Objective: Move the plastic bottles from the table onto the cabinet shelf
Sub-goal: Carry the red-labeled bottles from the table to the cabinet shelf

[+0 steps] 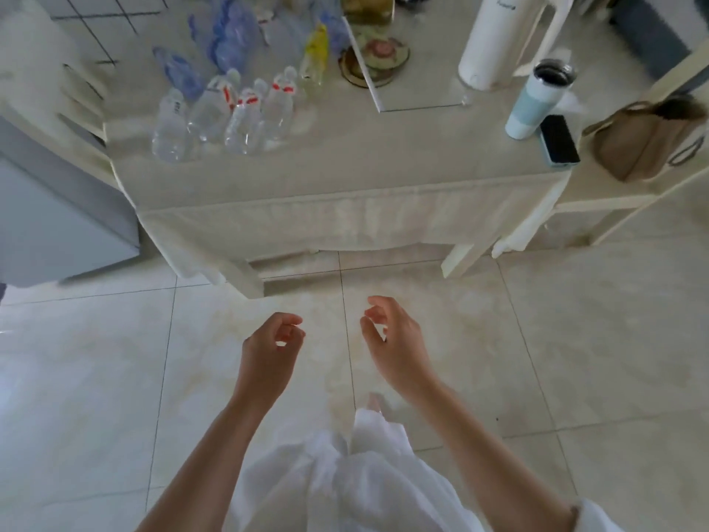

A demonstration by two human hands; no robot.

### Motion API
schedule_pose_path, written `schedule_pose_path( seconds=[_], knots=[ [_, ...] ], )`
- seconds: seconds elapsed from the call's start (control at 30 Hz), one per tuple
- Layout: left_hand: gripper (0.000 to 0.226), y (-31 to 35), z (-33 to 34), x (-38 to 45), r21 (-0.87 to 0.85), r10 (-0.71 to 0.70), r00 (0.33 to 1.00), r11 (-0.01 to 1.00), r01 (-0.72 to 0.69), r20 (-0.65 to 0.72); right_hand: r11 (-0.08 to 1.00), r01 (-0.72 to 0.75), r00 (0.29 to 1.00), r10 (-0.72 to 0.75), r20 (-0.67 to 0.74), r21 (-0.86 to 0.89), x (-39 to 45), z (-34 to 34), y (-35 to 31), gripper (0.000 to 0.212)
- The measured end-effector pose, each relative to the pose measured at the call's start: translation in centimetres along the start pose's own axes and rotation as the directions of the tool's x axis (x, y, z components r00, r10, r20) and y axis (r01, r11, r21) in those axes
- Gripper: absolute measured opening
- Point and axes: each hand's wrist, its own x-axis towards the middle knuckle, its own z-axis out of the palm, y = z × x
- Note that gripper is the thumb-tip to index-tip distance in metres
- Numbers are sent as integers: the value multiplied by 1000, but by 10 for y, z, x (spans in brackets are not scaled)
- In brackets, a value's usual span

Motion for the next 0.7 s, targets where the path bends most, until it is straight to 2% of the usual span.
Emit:
schedule_pose_path(
  seconds=[0.1, 0.37, 0.53, 0.7],
  knots=[
    [14, 12, -5, 33, 11, -19, 998, 1000, 20, -52, 999, 18, 997, -15, 78, -41, 44, -9, -9, 31],
    [13, 21, -35, 136, 36, -53, 983, 998, 60, -178, 999, 31, 985, -27, 170, -20, 157, 4, -58, 31],
    [12, 21, -64, 217, 37, -59, 983, 997, 66, -175, 1000, 11, 985, -10, 174, -7, 232, 32, -94, 30],
    [16, 14, -91, 291, 65, -124, 986, 989, 132, -115, 998, -56, 985, 61, 162, -39, 300, 60, -126, 30]
  ],
)
